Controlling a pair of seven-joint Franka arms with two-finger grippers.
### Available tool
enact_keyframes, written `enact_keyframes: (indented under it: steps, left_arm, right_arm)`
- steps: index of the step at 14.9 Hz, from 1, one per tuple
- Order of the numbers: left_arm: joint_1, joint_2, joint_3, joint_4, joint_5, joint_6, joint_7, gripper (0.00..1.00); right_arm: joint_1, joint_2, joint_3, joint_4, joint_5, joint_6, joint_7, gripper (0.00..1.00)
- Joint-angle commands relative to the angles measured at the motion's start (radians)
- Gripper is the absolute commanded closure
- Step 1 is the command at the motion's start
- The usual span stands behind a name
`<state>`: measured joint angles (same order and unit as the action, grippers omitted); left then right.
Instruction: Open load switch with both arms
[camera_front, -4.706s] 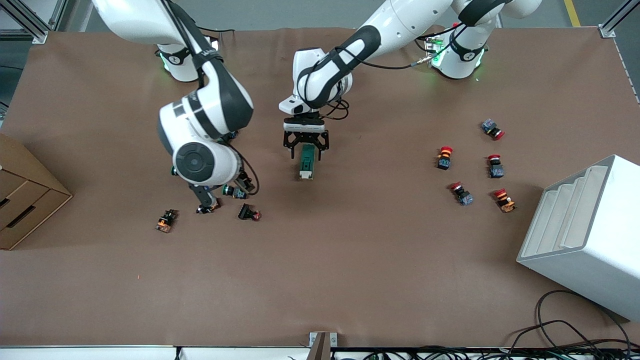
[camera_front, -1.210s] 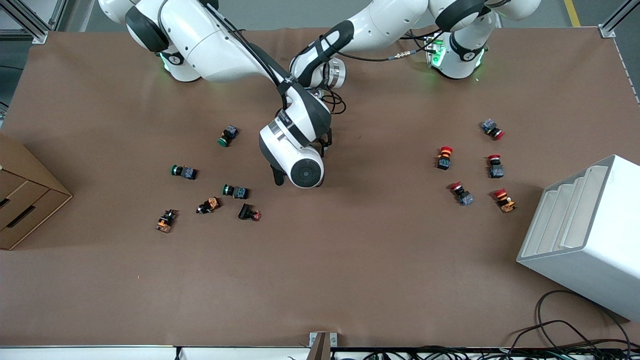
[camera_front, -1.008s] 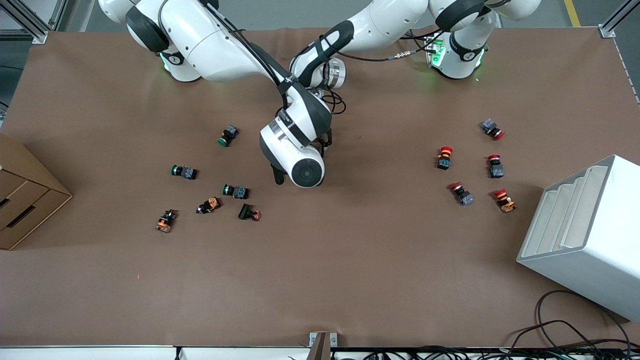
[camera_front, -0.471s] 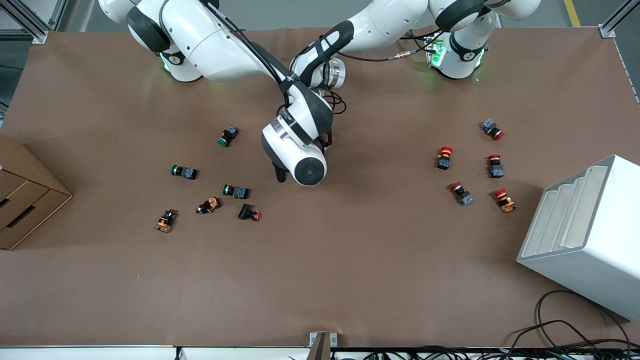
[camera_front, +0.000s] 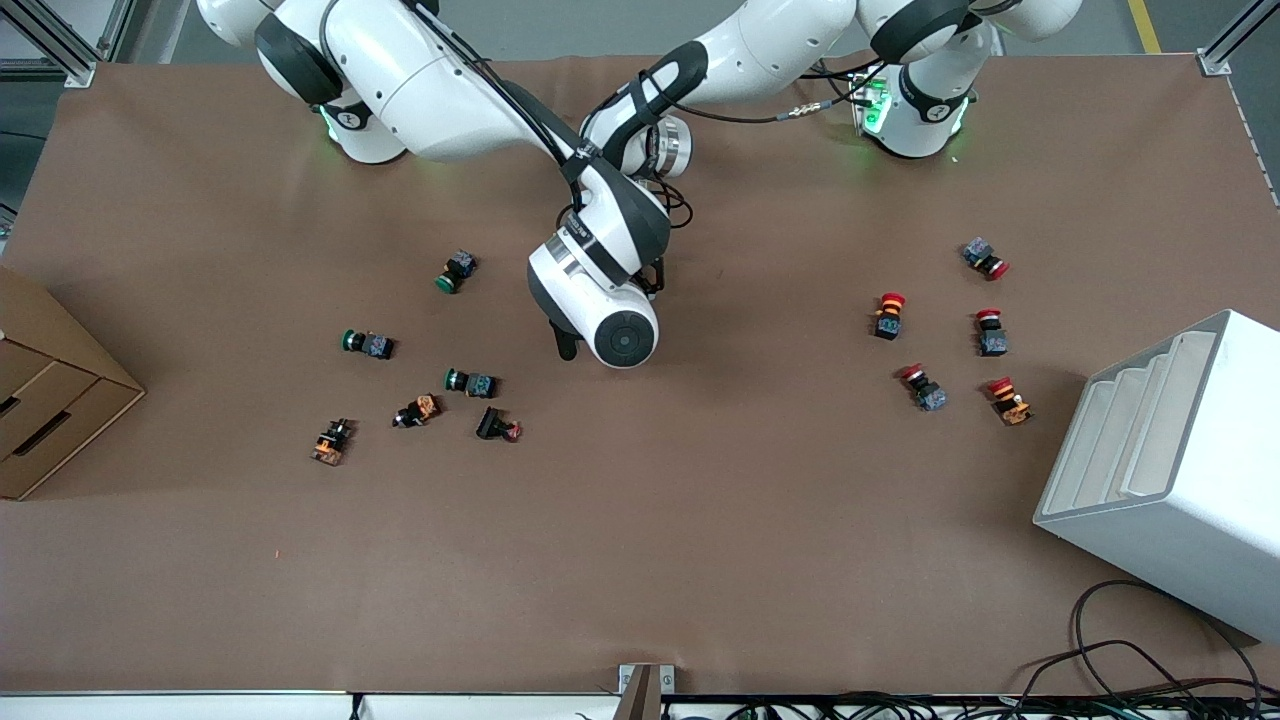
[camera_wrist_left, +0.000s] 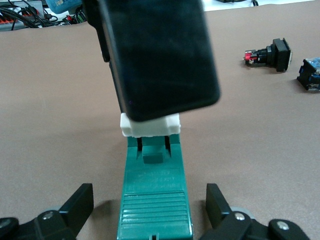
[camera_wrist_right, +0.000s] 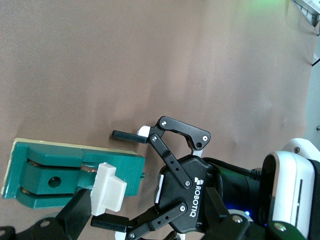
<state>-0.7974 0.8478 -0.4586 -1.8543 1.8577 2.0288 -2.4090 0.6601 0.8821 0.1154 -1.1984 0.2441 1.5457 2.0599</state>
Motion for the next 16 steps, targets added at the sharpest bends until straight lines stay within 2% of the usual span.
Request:
enact_keyframes:
  steps: [1, 16]
  left_arm:
    - [-0.003, 0.042, 0.005, 0.004, 0.006, 0.01, -0.009, 0.01]
    - [0.001, 0.036, 0.003, 0.004, 0.006, 0.01, -0.001, 0.01]
  right_arm:
    - [-0.005, 0.005, 0.009, 0.002, 0.021, -0.018, -0.007, 0.0]
    - [0.012, 0.009, 0.007, -0.02, 0.014, -0.007, -0.014, 0.0]
